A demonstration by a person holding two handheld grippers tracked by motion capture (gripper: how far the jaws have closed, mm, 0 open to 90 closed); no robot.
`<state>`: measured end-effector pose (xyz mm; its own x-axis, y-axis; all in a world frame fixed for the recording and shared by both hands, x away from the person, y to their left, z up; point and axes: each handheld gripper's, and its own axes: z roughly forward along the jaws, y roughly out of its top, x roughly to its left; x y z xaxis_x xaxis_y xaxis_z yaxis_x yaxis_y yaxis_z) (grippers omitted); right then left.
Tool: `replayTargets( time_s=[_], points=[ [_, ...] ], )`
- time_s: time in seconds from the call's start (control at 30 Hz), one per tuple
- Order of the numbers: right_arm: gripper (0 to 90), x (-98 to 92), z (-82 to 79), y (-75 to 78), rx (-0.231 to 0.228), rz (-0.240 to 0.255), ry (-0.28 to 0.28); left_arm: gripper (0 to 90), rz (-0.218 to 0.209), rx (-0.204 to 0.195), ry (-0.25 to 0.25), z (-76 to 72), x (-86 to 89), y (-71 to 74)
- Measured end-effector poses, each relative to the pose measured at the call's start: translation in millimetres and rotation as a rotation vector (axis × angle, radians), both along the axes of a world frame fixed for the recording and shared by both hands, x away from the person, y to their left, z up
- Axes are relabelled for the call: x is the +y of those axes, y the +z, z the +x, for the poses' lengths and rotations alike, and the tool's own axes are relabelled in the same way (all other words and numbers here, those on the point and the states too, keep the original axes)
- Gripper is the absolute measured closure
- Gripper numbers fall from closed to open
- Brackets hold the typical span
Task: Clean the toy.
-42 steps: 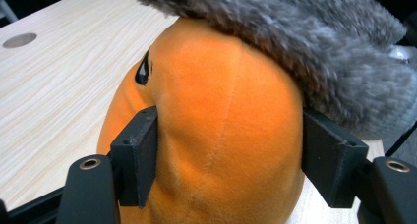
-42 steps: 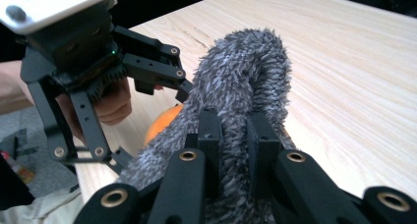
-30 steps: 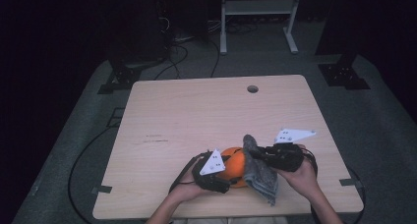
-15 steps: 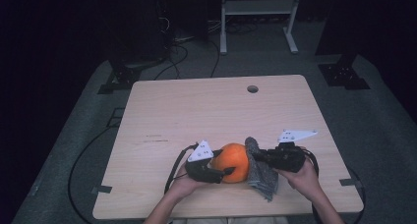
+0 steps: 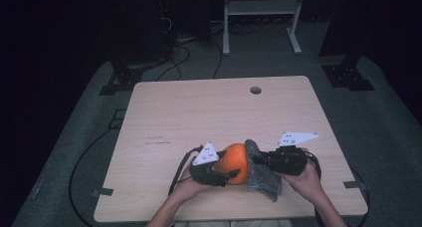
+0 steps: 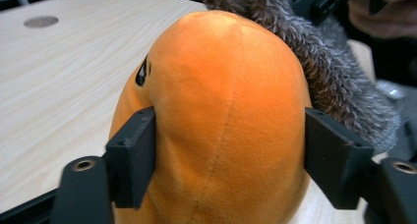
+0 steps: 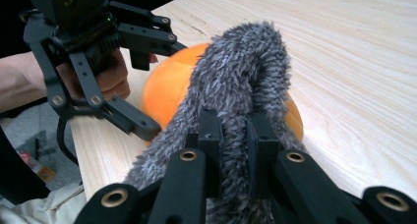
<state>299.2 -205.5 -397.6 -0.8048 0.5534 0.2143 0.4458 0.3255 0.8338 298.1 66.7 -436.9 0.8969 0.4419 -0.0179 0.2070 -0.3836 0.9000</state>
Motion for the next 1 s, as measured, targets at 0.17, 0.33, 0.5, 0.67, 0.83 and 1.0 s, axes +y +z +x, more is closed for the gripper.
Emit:
replayTargets(
  time_s=[0.17, 0.33, 0.5, 0.67, 0.83, 1.0],
  points=[
    [79.5, 24.6, -17.4, 15.8, -0.07, -0.035, 0.07, 31.0, 0.054, -0.061, -0.028, -10.1, -11.1, -1.0],
    [79.3, 36.8, -18.3, 21.0, -0.105, -0.063, 0.088, 31.7, 0.095, -0.118, -0.066, -18.2, -17.2, -1.6],
    [79.1, 13.5, -3.2, 17.0, -0.063, -0.011, 0.019, 31.0, 0.1, -0.131, -0.088, -19.1, -18.4, -1.7],
    [79.2, -4.0, -0.6, 7.3, -0.012, 0.005, 0.016, 15.9, -0.015, -0.014, -0.093, -5.2, -2.8, 4.3],
    [79.0, -9.6, -0.3, 6.1, 0.0, 0.014, 0.024, 9.6, 0.046, 0.051, -0.12, 5.6, -4.6, -6.4],
    [79.5, 0.0, -5.8, 11.4, -0.007, 0.026, 0.051, 28.9, 0.09, -0.043, -0.059, -1.3, -9.5, -5.5]
  ],
)
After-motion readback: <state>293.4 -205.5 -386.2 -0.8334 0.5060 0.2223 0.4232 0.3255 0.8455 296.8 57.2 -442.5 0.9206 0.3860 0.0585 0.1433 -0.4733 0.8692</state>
